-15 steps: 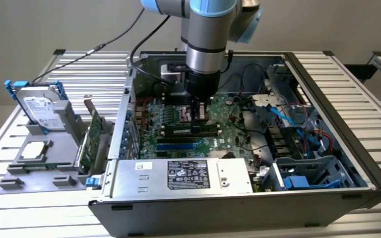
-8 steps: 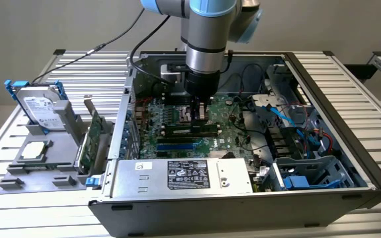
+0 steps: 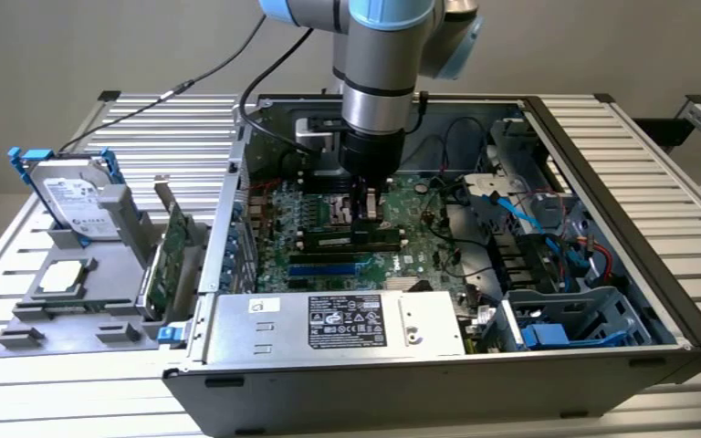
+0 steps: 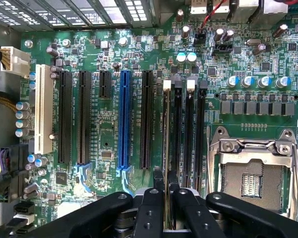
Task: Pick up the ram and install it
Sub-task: 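Insert the ram into the slot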
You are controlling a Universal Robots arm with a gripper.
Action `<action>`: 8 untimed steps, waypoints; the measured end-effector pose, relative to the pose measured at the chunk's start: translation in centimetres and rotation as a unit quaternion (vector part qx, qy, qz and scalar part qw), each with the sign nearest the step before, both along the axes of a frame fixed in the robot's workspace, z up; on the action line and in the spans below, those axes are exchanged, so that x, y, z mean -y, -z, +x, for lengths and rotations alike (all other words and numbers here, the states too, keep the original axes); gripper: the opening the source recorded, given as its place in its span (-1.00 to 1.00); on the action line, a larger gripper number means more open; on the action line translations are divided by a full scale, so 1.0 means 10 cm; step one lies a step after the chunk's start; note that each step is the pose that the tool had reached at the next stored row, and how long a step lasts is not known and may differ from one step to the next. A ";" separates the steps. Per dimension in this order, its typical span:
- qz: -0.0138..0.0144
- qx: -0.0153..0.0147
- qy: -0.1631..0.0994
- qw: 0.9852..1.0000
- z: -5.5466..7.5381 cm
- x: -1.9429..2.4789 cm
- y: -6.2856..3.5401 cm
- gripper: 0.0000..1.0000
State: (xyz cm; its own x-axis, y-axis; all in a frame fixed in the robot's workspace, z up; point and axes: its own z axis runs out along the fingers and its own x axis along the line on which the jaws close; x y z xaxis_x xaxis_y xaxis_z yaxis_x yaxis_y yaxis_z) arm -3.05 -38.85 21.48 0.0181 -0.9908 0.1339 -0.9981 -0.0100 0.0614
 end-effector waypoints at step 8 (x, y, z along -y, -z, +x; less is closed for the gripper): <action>-0.003 -0.001 0.000 1.000 0.00 -0.002 0.000 -0.72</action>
